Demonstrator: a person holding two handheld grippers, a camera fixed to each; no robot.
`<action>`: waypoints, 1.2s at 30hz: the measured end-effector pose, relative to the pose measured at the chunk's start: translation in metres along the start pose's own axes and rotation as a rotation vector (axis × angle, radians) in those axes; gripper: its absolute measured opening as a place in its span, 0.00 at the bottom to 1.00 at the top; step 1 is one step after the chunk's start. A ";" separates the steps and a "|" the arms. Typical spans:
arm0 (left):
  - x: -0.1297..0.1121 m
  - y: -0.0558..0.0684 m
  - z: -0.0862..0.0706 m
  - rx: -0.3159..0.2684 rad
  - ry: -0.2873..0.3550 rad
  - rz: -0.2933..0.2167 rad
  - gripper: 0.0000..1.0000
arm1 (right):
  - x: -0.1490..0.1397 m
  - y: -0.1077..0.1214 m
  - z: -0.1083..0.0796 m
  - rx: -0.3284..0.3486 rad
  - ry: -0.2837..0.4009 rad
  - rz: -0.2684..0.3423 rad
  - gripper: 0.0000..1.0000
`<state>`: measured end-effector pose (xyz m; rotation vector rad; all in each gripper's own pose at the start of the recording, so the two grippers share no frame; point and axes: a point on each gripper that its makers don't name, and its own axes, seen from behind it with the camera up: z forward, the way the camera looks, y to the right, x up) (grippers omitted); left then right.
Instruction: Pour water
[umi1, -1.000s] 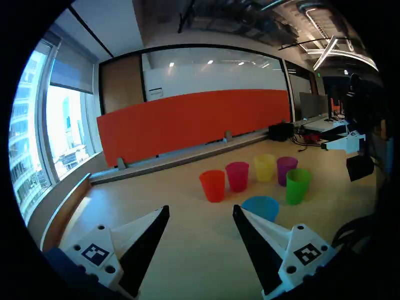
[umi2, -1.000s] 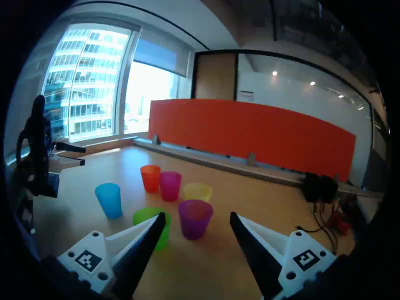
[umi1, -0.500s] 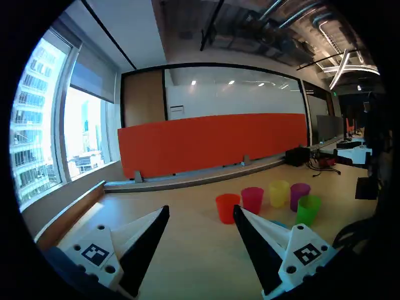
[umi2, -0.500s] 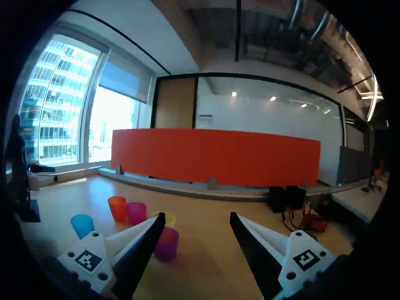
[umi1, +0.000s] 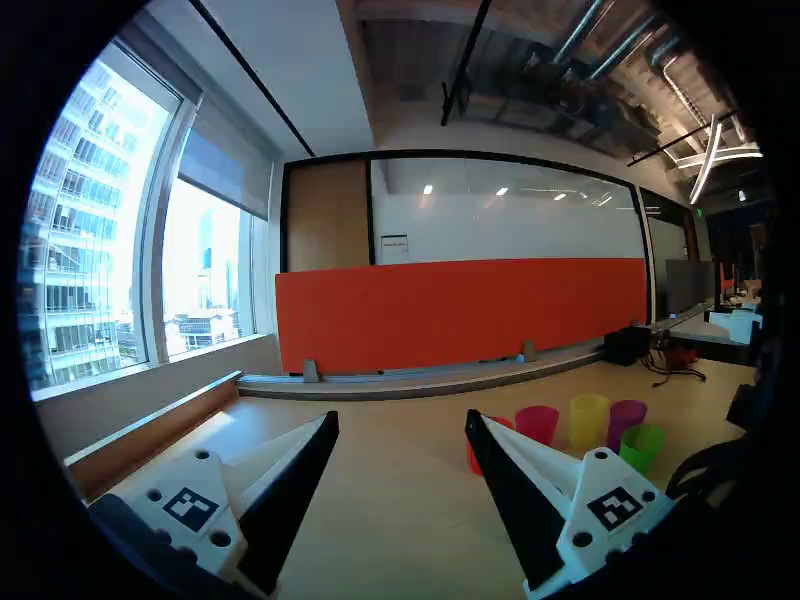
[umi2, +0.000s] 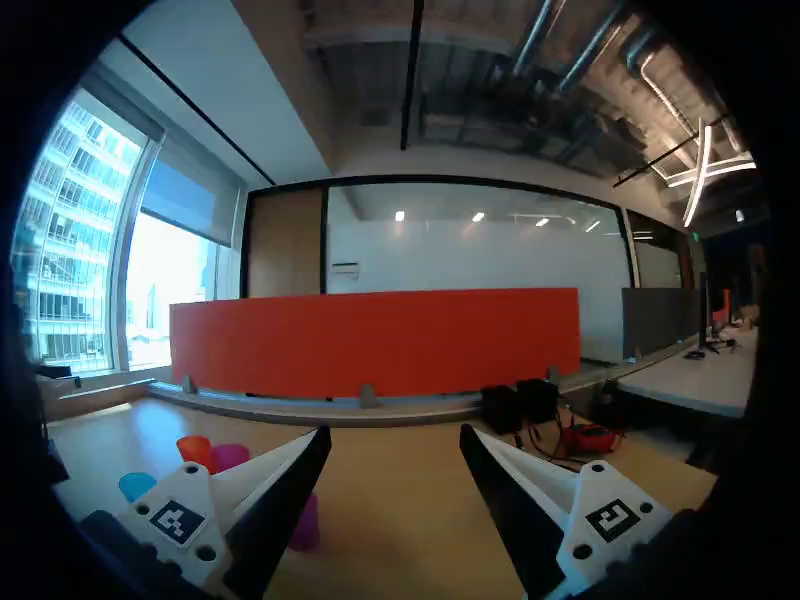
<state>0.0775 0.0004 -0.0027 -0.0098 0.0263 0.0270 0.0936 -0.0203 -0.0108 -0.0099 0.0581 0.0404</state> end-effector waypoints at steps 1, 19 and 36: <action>0.001 -0.001 0.000 0.005 0.003 -0.003 0.94 | 0.001 0.002 -0.001 -0.008 0.004 -0.002 1.00; 0.000 -0.010 0.010 0.026 0.025 -0.001 0.94 | 0.009 0.011 -0.008 -0.049 0.019 -0.002 1.00; -0.032 -0.013 0.007 0.049 0.024 0.018 0.94 | 0.018 0.003 -0.012 -0.045 0.022 -0.022 1.00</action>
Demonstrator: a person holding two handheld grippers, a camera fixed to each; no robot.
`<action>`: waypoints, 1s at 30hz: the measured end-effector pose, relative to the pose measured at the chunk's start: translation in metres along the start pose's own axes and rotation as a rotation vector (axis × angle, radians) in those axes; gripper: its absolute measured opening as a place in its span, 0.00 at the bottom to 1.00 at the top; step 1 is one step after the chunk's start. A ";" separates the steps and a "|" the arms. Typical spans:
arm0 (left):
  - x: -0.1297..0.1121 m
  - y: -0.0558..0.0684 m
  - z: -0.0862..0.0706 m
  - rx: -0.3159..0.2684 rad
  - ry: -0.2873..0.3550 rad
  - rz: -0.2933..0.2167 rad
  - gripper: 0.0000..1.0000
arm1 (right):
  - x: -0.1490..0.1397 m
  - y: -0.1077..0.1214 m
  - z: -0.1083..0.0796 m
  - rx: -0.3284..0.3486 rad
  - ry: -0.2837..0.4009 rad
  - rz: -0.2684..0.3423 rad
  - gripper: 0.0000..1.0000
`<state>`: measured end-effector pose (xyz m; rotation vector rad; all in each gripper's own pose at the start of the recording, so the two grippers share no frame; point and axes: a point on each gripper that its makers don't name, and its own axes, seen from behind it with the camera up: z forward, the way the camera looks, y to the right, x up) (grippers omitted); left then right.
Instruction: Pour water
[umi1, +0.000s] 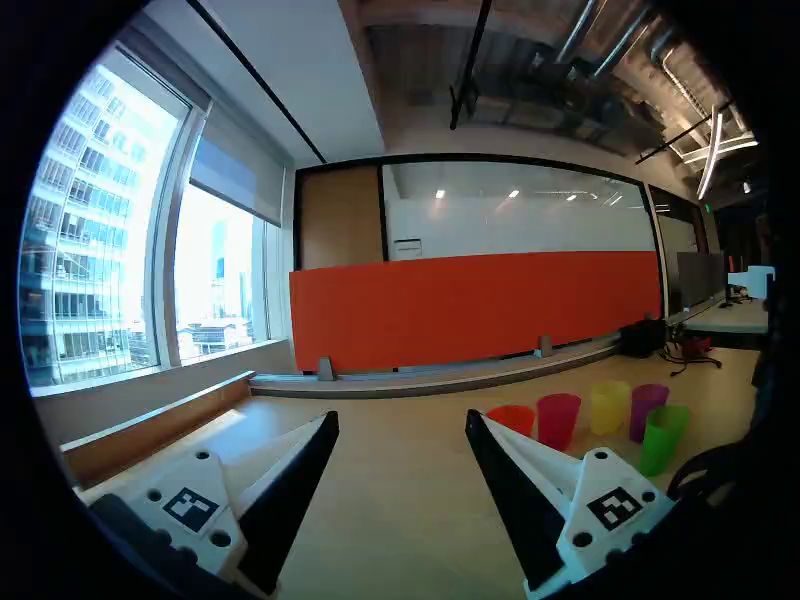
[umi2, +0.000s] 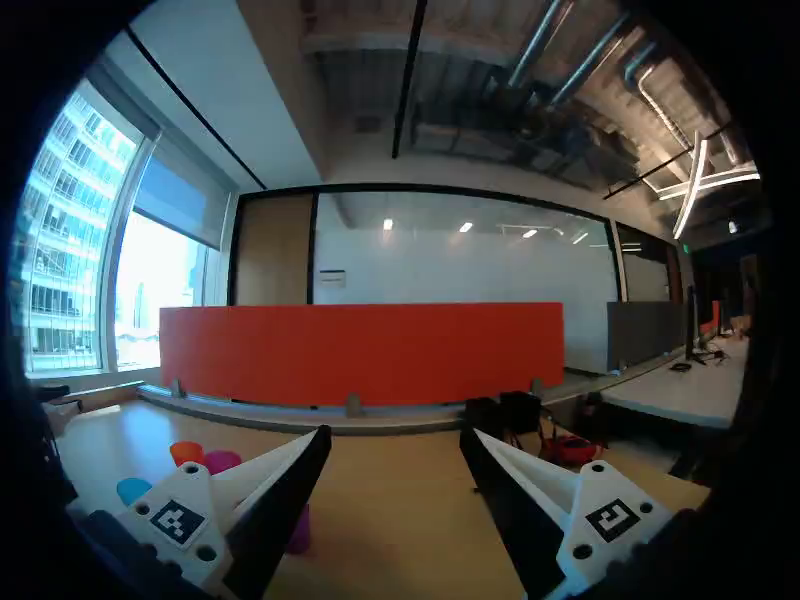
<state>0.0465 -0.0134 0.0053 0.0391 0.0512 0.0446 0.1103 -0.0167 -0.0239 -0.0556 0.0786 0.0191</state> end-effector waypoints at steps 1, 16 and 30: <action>-0.002 0.000 0.000 0.001 -0.001 -0.002 0.94 | 0.000 -0.001 0.000 0.001 0.000 0.001 1.00; -0.038 -0.001 -0.005 0.013 -0.028 -0.046 0.94 | 0.005 -0.005 0.000 0.006 0.001 -0.013 1.00; -0.047 -0.002 -0.004 0.005 -0.050 -0.067 0.94 | 0.009 -0.009 0.000 0.011 0.010 -0.021 1.00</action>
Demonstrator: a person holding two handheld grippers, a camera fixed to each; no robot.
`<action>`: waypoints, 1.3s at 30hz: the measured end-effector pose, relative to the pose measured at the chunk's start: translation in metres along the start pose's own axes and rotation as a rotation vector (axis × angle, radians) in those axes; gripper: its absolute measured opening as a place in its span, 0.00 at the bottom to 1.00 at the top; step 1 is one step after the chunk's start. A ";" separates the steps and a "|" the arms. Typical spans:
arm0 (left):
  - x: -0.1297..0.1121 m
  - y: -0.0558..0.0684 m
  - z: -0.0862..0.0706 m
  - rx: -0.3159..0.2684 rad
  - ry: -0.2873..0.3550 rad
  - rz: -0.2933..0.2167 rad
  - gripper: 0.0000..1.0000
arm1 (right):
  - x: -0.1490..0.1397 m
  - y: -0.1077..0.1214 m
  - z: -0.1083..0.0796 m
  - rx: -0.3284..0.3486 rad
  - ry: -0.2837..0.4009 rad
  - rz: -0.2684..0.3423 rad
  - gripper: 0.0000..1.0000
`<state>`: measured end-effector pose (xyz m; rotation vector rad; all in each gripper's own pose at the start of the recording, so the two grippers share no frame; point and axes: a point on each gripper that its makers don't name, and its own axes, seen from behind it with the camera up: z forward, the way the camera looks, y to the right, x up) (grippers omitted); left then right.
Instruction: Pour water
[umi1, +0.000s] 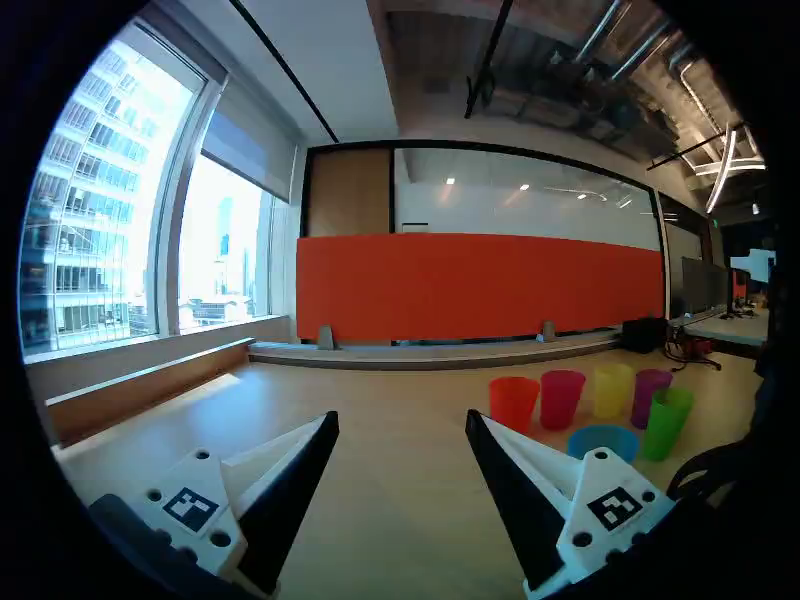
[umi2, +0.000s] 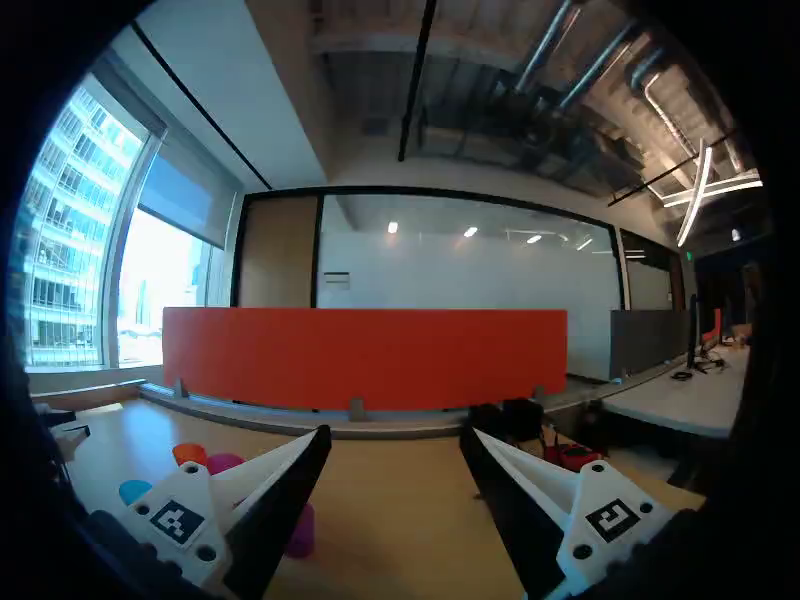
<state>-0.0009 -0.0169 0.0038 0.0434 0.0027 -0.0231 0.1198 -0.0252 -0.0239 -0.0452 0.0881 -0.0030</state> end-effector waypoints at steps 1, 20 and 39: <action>0.000 0.001 0.000 -0.003 0.000 0.000 0.94 | 0.000 0.000 0.000 0.001 0.000 0.000 1.00; -0.002 0.004 0.000 -0.012 -0.002 0.001 0.94 | 0.003 0.001 0.001 0.005 0.011 -0.008 1.00; -0.002 0.004 0.001 -0.012 -0.002 0.002 0.94 | -0.020 0.003 0.009 0.041 0.039 -0.012 1.00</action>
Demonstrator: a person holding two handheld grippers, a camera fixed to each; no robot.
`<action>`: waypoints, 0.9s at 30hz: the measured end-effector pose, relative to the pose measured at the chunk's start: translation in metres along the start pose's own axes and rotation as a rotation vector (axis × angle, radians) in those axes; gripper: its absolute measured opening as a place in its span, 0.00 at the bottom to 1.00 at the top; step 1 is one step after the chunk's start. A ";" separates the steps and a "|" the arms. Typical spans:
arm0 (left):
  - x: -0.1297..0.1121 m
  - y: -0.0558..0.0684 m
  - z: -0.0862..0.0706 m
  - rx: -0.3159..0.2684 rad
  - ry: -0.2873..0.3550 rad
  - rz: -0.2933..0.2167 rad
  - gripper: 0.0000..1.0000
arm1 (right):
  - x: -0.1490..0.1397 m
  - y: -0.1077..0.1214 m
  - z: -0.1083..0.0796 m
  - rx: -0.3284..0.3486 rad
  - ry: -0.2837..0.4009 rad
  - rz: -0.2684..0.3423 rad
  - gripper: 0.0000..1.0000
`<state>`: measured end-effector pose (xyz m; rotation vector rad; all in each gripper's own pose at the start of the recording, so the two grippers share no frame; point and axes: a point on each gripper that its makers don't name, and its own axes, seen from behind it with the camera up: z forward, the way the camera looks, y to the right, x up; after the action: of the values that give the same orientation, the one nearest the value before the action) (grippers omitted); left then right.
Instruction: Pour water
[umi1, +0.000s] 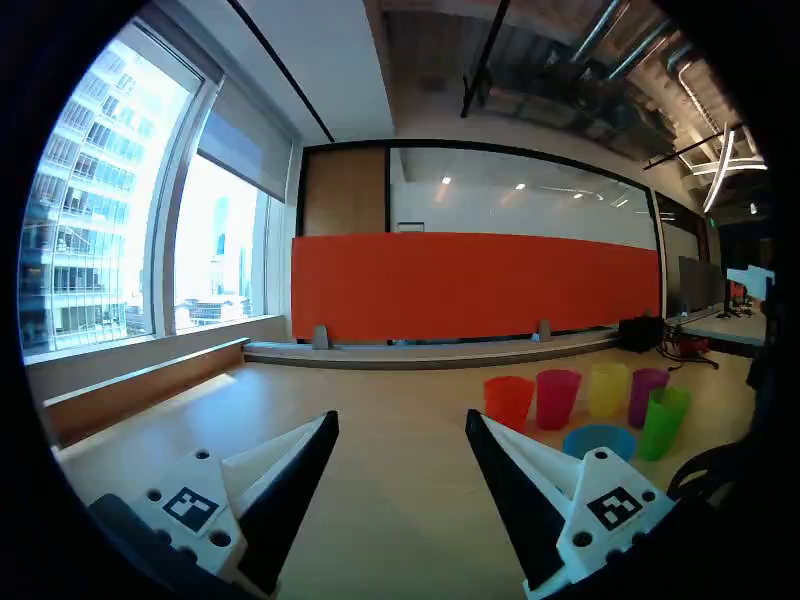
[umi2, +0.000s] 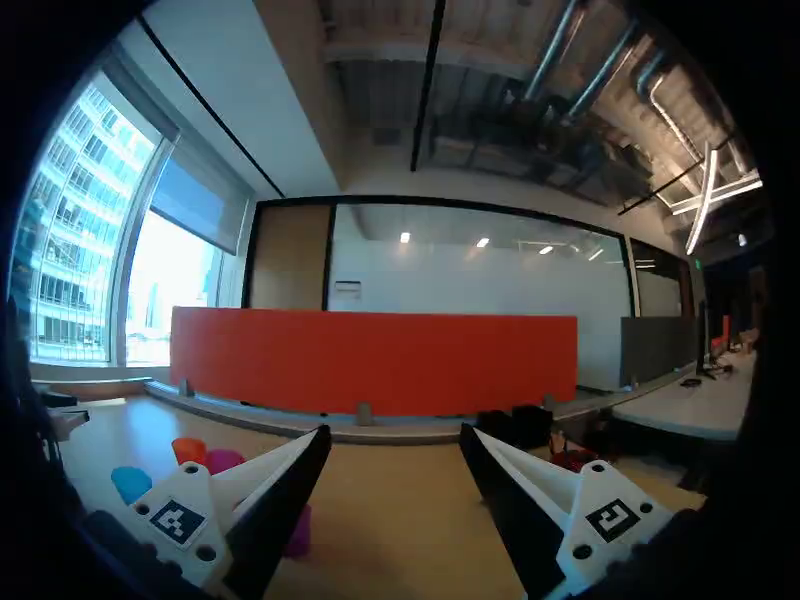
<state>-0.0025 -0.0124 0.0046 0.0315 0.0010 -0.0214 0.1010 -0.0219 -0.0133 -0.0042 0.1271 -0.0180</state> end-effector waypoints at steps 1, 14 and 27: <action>0.000 0.000 0.000 0.000 0.000 0.000 0.94 | -0.005 0.001 0.000 -0.002 -0.005 0.003 1.00; 0.000 0.001 0.000 0.000 0.000 0.000 0.94 | -0.064 0.015 -0.003 -0.014 -0.064 0.043 1.00; 0.000 0.001 0.000 0.000 0.000 0.000 0.94 | -0.087 0.018 -0.002 -0.008 -0.095 0.048 1.00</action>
<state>-0.0024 -0.0110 0.0047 0.0316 0.0011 -0.0214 0.0144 -0.0022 -0.0046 -0.0096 0.0317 0.0303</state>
